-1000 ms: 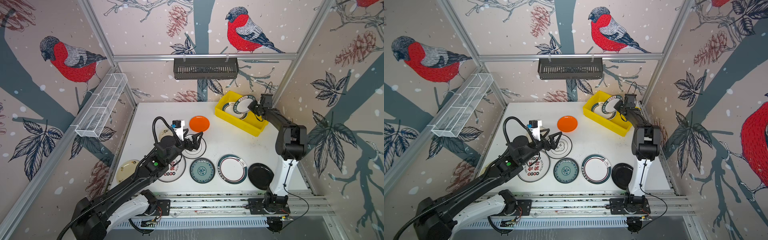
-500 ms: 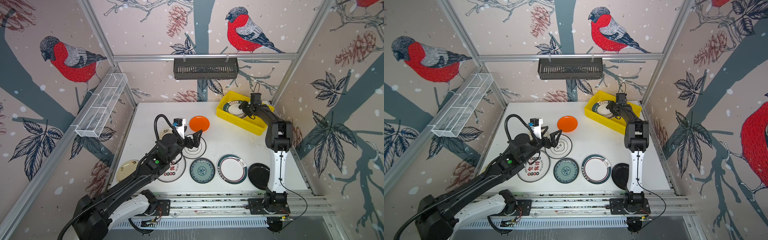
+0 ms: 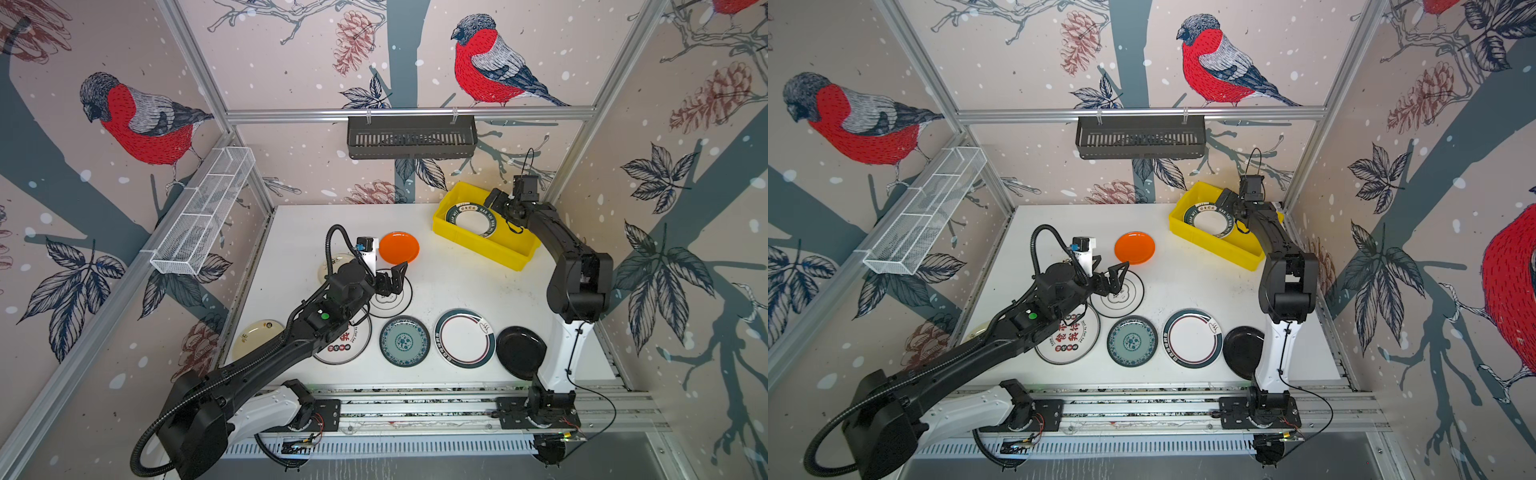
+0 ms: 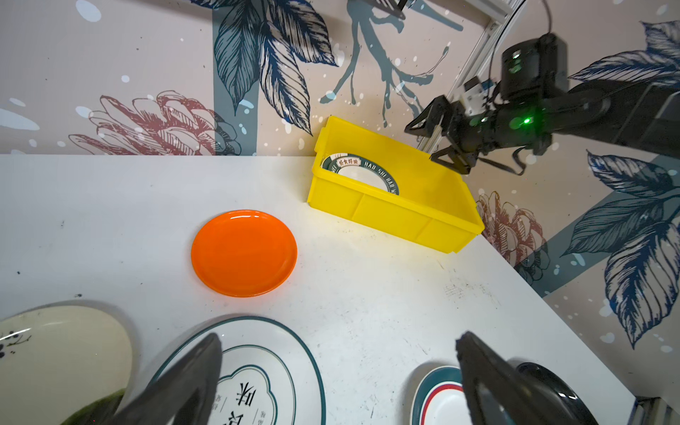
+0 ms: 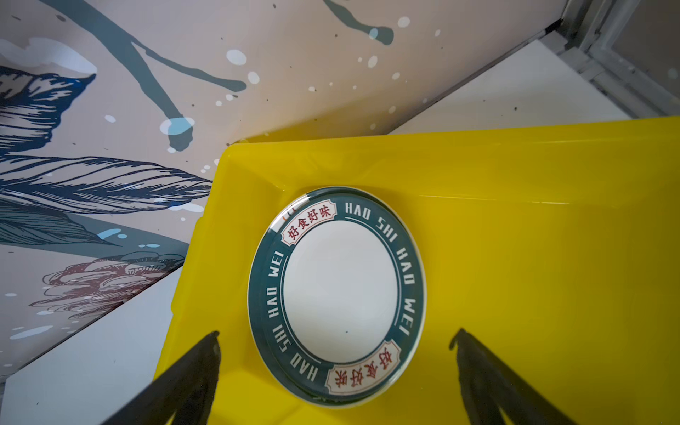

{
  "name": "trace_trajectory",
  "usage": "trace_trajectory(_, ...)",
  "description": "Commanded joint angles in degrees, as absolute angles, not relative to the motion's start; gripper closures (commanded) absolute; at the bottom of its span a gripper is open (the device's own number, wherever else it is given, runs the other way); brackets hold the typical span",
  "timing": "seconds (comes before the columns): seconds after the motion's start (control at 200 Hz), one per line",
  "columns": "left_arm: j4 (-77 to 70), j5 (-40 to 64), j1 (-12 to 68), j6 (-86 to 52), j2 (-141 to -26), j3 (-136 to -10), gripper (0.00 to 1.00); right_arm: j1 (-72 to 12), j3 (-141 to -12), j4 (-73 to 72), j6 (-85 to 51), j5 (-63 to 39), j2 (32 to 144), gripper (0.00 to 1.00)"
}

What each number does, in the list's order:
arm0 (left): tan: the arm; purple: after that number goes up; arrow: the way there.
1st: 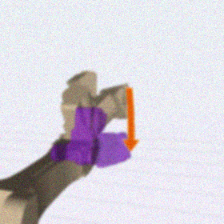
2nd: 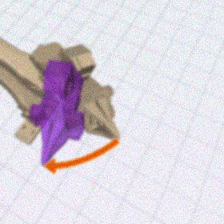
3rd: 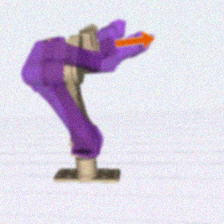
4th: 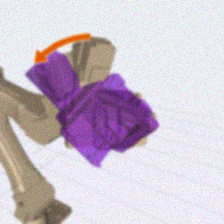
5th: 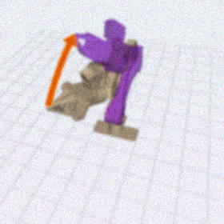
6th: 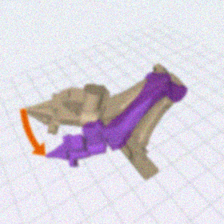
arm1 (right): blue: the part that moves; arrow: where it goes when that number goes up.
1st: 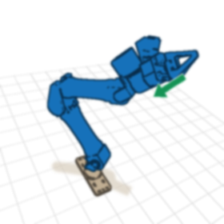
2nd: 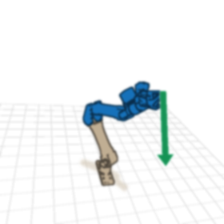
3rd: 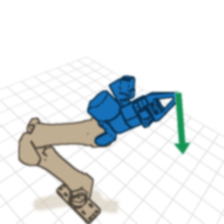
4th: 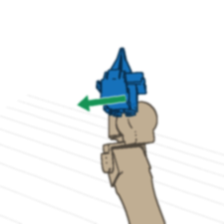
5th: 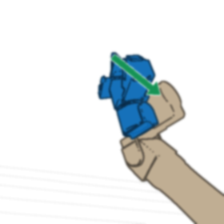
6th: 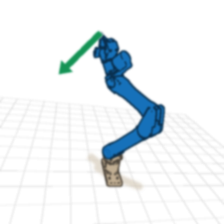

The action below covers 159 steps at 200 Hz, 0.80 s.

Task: Place the plates into the plastic bin on the countertop
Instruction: Place the plate in the plastic bin, then move the plate to the bottom-center of the table.

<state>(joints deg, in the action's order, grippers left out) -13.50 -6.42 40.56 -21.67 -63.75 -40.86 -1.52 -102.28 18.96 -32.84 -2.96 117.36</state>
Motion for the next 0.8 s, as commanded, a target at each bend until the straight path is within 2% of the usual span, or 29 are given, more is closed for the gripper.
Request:
trace_trajectory(0.0, -15.62, -5.28, 40.43, -23.03, -65.17, -40.61, 0.02, -1.31, -100.30, 22.77, -30.89, -0.58, 114.27, 0.01)
trace_trajectory(0.18, -15.29, -1.67, 40.43, -23.55, -68.44, -41.40, 0.02, -3.25, -85.26, 20.48, -28.98, -1.58, 101.47, 0.01)
trace_trajectory(0.415, -13.53, 0.13, 40.43, -24.05, -70.63, -40.28, 0.02, -10.42, -64.45, 21.40, -28.62, -2.26, 83.03, 0.01)
trace_trajectory(0.791, -9.13, 1.10, 40.43, -28.47, -67.68, -34.65, 0.02, -19.10, -42.48, 21.50, -31.72, -6.43, 65.39, 0.01)
